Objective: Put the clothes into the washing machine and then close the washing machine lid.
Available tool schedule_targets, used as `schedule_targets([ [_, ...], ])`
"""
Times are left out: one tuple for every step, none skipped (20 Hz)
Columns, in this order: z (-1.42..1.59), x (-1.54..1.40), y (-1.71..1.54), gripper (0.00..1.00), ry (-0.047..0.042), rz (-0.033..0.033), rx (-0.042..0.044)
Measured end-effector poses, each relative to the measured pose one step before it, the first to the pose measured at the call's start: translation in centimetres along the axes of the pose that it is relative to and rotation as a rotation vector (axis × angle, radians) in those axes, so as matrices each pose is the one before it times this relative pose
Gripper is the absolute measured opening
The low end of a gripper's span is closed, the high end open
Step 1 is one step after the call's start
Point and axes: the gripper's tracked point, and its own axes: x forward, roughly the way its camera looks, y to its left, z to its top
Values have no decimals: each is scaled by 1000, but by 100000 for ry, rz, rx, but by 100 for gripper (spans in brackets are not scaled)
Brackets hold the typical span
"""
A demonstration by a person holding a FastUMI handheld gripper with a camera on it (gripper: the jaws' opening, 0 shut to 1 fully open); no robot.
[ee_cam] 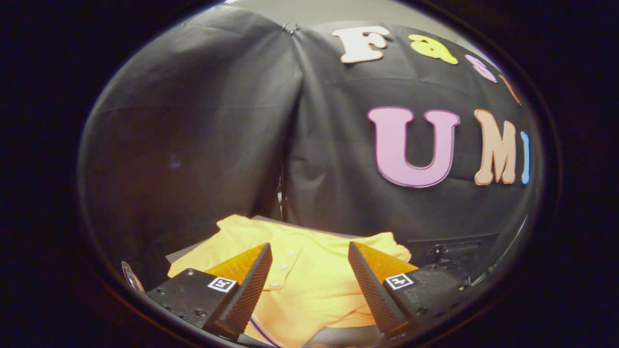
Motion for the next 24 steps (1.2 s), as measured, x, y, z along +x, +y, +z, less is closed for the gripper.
schedule_targets([
  [-1126, 698, 739, 97, 4607, 1365, -1371],
  [-1050, 690, 740, 97, 4374, 1251, -964],
  [-901, 579, 603, 97, 4270, 1594, -1018],
  [-614, 587, 249, 97, 3477, 903, -122],
  [-905, 576, 168, 98, 3688, 476, 13],
  [-866, 403, 60, 97, 3286, 345, 65],
  [-777, 579, -38, 98, 3210, 279, 461],
  [-348, 219, 250, 98, 1928, 2125, 1207],
  [98, 311, 161, 98, -734, 1896, 2598],
  [-103, 385, -64, 91, 1213, 164, 774],
  [174, -114, -203, 85, -940, 848, -1077],
  [-31, 16, -6, 80, 260, 629, -148],
  [189, 23, 122, 72, -712, 119, -653],
  [256, -49, 82, 63, -256, -429, -846],
  [31, 169, -240, 49, -495, -717, -607],
  [-64, 207, -423, 36, -1000, -88, -346],
  [54, 50, -166, 23, -1029, 275, 930],
  [128, -316, -79, 9, -262, 566, 1191],
  [44, -252, -200, 3, -353, 697, 2549],
  [19, -210, -288, 2, -502, 283, 3059],
  [207, -324, -461, 1, -798, -293, 2264],
  [339, -288, -700, 0, -1137, -1390, 1552],
  [256, -395, -819, 0, -1903, -1907, 1447],
  [266, -611, -1137, 0, -1563, -2446, 1082],
])
